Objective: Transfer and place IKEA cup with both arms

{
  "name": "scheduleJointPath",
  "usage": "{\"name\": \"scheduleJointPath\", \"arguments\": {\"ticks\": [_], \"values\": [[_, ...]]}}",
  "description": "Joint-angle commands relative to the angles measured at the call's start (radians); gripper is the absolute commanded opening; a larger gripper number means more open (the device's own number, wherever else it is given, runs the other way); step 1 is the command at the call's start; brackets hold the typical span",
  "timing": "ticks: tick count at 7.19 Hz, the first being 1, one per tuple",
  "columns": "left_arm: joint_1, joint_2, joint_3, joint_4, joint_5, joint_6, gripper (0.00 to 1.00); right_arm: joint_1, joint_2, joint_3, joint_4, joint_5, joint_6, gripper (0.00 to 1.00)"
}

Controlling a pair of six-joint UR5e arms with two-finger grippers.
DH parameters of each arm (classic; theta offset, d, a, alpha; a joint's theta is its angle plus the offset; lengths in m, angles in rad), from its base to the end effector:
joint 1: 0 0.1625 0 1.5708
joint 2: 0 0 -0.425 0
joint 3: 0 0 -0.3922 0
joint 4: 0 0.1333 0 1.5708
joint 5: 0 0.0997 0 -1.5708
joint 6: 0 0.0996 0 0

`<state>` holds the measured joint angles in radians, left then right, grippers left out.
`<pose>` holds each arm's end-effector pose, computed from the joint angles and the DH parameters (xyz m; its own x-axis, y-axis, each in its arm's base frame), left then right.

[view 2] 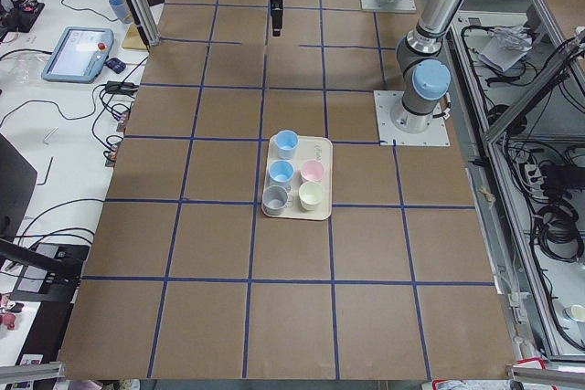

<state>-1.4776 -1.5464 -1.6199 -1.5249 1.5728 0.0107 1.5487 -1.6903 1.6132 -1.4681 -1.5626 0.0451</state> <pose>-0.0875 -0.4938 0.4802 -0.9966 -0.0825 -0.0022 -0.0824 0.9964 -0.0212 0.1244 -0.4403 0.5126 -0.9977 0.0673 -0.0070 0.0671 0.9974 0.0259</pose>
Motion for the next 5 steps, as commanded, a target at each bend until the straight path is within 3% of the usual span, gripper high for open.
{"name": "scheduleJointPath", "arguments": {"ticks": [1, 3, 5], "values": [[0.011, -0.018, -0.031, 0.005, -0.011, 0.008, 1.0, 0.001, -0.009, 0.001, 0.0, 0.001, -0.001, 1.0], [-0.013, 0.015, -0.038, -0.048, 0.004, -0.008, 1.0, -0.004, -0.008, 0.005, 0.0, 0.001, -0.001, 1.0], [0.002, -0.02, -0.015, -0.037, -0.01, -0.047, 1.0, -0.005, -0.006, 0.007, -0.003, -0.001, -0.001, 1.0]]}}
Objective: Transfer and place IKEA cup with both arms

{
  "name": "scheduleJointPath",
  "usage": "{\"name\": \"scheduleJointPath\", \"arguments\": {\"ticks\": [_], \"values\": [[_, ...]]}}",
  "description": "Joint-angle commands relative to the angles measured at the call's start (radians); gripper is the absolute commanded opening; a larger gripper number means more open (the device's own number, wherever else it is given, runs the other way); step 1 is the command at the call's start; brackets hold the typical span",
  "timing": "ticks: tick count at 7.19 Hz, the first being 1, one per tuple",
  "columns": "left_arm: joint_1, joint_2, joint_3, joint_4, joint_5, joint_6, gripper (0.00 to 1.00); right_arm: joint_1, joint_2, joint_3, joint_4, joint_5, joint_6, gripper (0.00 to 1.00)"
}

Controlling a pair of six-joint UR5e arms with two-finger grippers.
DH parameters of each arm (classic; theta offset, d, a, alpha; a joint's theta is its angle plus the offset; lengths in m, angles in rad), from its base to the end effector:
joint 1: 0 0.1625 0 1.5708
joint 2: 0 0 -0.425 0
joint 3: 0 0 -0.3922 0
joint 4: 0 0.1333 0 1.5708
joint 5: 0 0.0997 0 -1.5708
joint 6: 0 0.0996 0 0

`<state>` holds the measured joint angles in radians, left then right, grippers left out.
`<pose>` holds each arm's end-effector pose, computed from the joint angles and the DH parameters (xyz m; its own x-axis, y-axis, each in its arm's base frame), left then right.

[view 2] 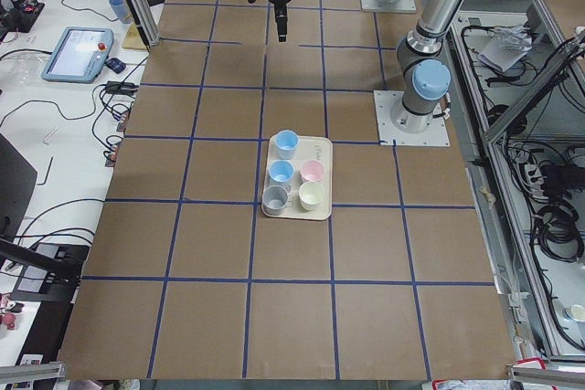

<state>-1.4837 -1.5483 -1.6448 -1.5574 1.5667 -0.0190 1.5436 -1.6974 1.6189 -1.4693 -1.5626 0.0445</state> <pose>-0.0916 -0.4878 0.4639 -0.9944 -0.1060 0.0034 -0.1058 0.9937 0.0382 0.1222 -0.4382 0.5130 -0.9974 0.0718 -0.0072 0.0716 0.9972 0.0233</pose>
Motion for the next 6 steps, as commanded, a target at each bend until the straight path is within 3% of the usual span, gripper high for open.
{"name": "scheduleJointPath", "arguments": {"ticks": [1, 3, 5, 6], "values": [[0.023, -0.021, 0.04, 0.008, -0.01, 0.009, 1.0, 0.003, 0.002, 0.004, -0.005, 0.002, 0.0, 1.0], [0.057, -0.087, 0.094, -0.012, 0.025, 0.047, 1.0, 0.001, 0.002, 0.006, -0.008, 0.001, 0.0, 1.0], [-0.009, -0.032, 0.105, -0.018, -0.008, 0.048, 1.0, 0.003, 0.002, 0.006, -0.006, 0.001, 0.0, 1.0], [-0.007, -0.067, 0.102, -0.006, -0.004, 0.045, 1.0, 0.001, 0.002, 0.006, -0.008, 0.001, 0.0, 1.0]]}}
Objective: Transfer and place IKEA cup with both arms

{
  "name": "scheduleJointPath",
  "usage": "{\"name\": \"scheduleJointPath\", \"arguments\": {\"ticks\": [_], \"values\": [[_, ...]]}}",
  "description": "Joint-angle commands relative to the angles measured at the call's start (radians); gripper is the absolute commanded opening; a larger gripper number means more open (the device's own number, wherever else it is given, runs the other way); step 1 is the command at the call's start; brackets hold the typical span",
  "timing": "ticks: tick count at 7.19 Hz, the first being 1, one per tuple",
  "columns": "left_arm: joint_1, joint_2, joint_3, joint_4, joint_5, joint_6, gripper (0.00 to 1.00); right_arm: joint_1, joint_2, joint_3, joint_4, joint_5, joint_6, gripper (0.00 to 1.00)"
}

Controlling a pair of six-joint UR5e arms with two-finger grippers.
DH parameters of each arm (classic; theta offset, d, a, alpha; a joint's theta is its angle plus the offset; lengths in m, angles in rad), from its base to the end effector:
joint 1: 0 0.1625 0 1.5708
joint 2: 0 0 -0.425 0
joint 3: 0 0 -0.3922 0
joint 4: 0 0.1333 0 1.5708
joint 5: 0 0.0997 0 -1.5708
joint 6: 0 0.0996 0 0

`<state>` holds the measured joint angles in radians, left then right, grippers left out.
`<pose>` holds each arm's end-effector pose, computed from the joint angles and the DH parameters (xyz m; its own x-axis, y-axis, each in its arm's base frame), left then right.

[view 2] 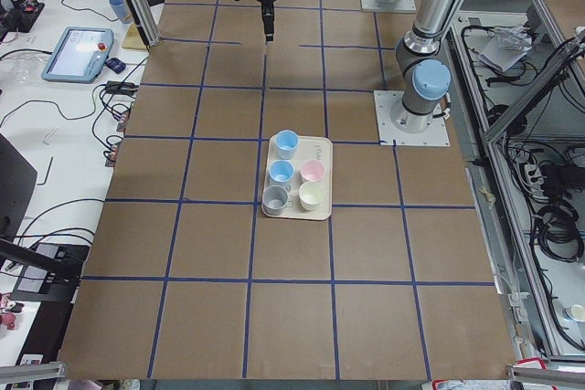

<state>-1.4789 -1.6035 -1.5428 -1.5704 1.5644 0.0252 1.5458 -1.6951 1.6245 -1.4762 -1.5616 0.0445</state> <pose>-0.0870 -0.5155 0.4854 -0.9978 -0.0667 0.0065 -0.0667 0.9978 0.0042 0.1233 -0.4390 0.5099 -0.9975 0.0697 -0.0081 0.0694 0.9973 0.0244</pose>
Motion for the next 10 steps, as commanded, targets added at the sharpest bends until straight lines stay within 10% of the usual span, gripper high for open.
{"name": "scheduleJointPath", "arguments": {"ticks": [1, 10], "values": [[0.0, -0.013, 0.013, 0.026, -0.012, 0.007, 1.0, -0.003, 0.0, 0.001, -0.001, -0.002, 0.0, 1.0], [-0.053, -0.059, 0.012, 0.075, -0.004, 0.032, 1.0, -0.135, 0.006, 0.001, -0.015, -0.002, -0.037, 1.0]]}}
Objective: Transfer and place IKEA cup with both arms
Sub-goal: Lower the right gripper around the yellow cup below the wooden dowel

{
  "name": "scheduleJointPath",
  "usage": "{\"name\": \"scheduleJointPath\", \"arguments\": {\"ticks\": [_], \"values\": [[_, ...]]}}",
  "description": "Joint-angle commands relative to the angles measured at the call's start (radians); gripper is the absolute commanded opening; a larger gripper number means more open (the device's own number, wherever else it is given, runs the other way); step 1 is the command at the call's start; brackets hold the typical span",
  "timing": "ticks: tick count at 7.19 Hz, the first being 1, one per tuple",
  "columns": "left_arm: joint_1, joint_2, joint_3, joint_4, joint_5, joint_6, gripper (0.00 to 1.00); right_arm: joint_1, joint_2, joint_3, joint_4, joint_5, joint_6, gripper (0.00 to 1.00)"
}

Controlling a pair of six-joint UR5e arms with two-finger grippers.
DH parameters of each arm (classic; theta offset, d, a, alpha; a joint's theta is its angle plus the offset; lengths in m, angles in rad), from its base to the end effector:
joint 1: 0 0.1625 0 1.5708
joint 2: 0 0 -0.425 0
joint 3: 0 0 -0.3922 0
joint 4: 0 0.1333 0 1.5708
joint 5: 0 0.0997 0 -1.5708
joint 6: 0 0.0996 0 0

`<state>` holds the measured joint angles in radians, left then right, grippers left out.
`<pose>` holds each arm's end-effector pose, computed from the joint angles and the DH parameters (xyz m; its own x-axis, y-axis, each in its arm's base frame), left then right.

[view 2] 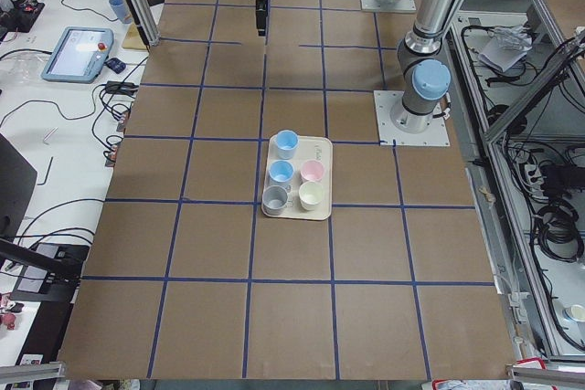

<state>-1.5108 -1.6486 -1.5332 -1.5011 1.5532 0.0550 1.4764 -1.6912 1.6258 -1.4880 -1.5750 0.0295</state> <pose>-0.1032 -0.5347 0.4738 -0.9999 -0.0045 0.0159 -0.0050 0.9995 -0.0304 0.0910 -0.4488 0.5087 -0.9923 0.1235 0.0047 0.1236 0.9922 0.0173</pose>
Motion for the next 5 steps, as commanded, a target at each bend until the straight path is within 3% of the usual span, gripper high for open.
{"name": "scheduleJointPath", "arguments": {"ticks": [1, 5], "values": [[-0.026, -0.028, 0.001, 0.048, 0.002, 0.002, 1.0, -0.136, 0.03, 0.002, -0.012, 0.018, -0.076, 1.0], [-0.1, 0.018, -0.001, 0.056, 0.014, -0.006, 1.0, -0.281, 0.23, -0.001, -0.251, 0.018, -0.227, 1.0]]}}
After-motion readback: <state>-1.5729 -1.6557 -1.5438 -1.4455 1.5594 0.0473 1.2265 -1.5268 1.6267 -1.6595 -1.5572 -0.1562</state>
